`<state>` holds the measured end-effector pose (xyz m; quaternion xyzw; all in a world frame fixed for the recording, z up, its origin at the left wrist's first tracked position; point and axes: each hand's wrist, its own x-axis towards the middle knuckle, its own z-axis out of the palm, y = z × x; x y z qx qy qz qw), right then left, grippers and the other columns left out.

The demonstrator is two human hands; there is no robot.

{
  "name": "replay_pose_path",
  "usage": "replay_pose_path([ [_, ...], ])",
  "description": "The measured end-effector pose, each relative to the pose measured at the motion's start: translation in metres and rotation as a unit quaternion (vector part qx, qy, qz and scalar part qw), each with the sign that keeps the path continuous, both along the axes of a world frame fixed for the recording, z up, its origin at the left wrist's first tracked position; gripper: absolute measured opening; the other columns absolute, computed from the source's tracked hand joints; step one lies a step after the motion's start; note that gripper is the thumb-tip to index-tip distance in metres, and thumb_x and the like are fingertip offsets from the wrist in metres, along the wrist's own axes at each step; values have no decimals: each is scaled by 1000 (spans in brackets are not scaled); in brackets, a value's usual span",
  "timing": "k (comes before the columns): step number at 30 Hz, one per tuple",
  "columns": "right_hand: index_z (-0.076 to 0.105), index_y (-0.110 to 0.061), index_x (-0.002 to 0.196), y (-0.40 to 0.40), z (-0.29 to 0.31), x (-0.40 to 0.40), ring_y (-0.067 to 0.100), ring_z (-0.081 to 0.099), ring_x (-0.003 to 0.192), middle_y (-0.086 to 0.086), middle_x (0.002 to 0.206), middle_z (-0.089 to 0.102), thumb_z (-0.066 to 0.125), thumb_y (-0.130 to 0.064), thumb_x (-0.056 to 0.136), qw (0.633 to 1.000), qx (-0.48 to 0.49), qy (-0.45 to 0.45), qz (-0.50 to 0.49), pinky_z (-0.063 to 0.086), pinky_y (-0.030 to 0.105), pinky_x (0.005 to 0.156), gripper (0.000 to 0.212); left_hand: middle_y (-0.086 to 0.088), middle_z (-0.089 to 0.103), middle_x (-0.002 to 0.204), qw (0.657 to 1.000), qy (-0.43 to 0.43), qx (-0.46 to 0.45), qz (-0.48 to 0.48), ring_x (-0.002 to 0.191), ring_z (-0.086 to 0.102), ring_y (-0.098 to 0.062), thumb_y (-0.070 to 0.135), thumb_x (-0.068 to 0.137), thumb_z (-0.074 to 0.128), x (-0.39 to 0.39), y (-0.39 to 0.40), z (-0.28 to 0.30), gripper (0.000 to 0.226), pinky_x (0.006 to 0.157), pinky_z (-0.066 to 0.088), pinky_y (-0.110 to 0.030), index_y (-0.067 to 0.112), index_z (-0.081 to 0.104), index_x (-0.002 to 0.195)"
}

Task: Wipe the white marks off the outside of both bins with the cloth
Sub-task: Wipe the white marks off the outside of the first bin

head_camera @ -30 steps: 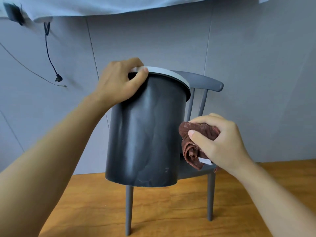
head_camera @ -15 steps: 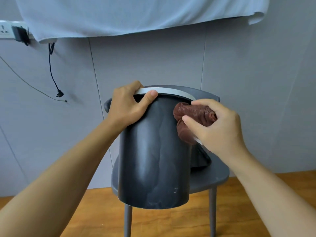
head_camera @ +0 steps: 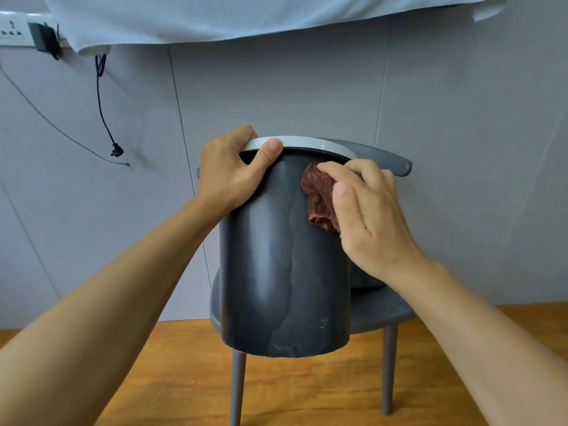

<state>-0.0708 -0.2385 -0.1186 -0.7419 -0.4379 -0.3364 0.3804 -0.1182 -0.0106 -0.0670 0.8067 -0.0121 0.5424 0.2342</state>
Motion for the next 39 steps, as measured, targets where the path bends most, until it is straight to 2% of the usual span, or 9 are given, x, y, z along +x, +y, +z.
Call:
replay_pose_path([
  [5, 67, -28, 131, -8, -11, -6, 21, 46, 113, -6, 121, 49, 64, -36, 92, 998, -39, -6, 39, 42, 23, 93, 39, 11, 38, 55, 1000, 5, 10, 2, 53, 37, -6, 62, 88, 55, 3, -4, 1, 47, 53, 26, -24, 22, 42, 66],
  [11, 62, -29, 125, -30, -47, -33, 15, 50, 103, -7, 114, 45, 65, -48, 90, 983, -143, -82, 84, 58, 28, 77, 41, 8, 37, 54, 999, 9, 33, 4, 53, 35, -9, 63, 88, 53, 0, -4, 2, 52, 52, 25, -26, 17, 44, 67],
  [18, 72, -18, 126, -8, -7, -7, 26, 52, 105, 4, 114, 57, 75, -31, 91, 998, 8, -54, 13, 44, 27, 91, 37, 6, 39, 56, 999, 12, 36, 21, 53, 35, -11, 63, 90, 53, -2, -2, 2, 55, 51, 24, -27, 13, 46, 68],
  [22, 68, -22, 129, 9, -8, -8, 25, 46, 104, 3, 120, 56, 64, -39, 93, 998, -5, -63, -6, 40, 29, 89, 40, 2, 37, 58, 999, 8, 22, 27, 57, 33, -16, 64, 90, 52, -2, 5, 0, 60, 53, 24, -31, 8, 44, 68],
  [25, 63, -24, 135, 6, -19, -14, 26, 43, 110, 1, 126, 53, 63, -42, 90, 996, -35, -73, -18, 41, 30, 88, 48, 5, 35, 56, 999, 10, 19, 33, 54, 32, -14, 65, 88, 52, -2, 8, 0, 57, 52, 24, -30, 15, 41, 65],
  [28, 61, -25, 135, -6, -36, -22, 25, 45, 111, -1, 127, 52, 70, -30, 87, 995, -63, -82, -4, 50, 32, 85, 49, 5, 38, 54, 999, 17, 15, 42, 52, 35, -10, 67, 87, 53, 0, 5, 2, 53, 52, 27, -30, 22, 39, 62],
  [31, 62, -24, 132, -21, -52, -28, 22, 52, 110, -3, 123, 53, 77, -24, 82, 991, -106, -81, 32, 60, 37, 80, 52, 4, 38, 54, 999, 23, 20, 45, 54, 36, -17, 65, 88, 54, 2, 4, 2, 55, 54, 28, -35, 19, 40, 63],
  [35, 65, -23, 127, -27, -28, -21, 17, 60, 108, -7, 117, 61, 74, -24, 82, 997, -30, -26, 70, 57, 29, 89, 46, 3, 39, 54, 997, 23, 42, 60, 55, 40, -21, 63, 89, 53, 0, 3, 2, 52, 54, 30, -36, 19, 39, 64],
  [39, 72, -19, 120, -6, 24, -3, 22, 62, 102, 3, 112, 64, 79, -12, 79, 998, 21, -32, 42, 46, 21, 92, 42, 3, 43, 55, 997, 13, 50, 59, 56, 43, -21, 64, 89, 51, -2, 4, 1, 53, 54, 30, -35, 15, 47, 69],
])
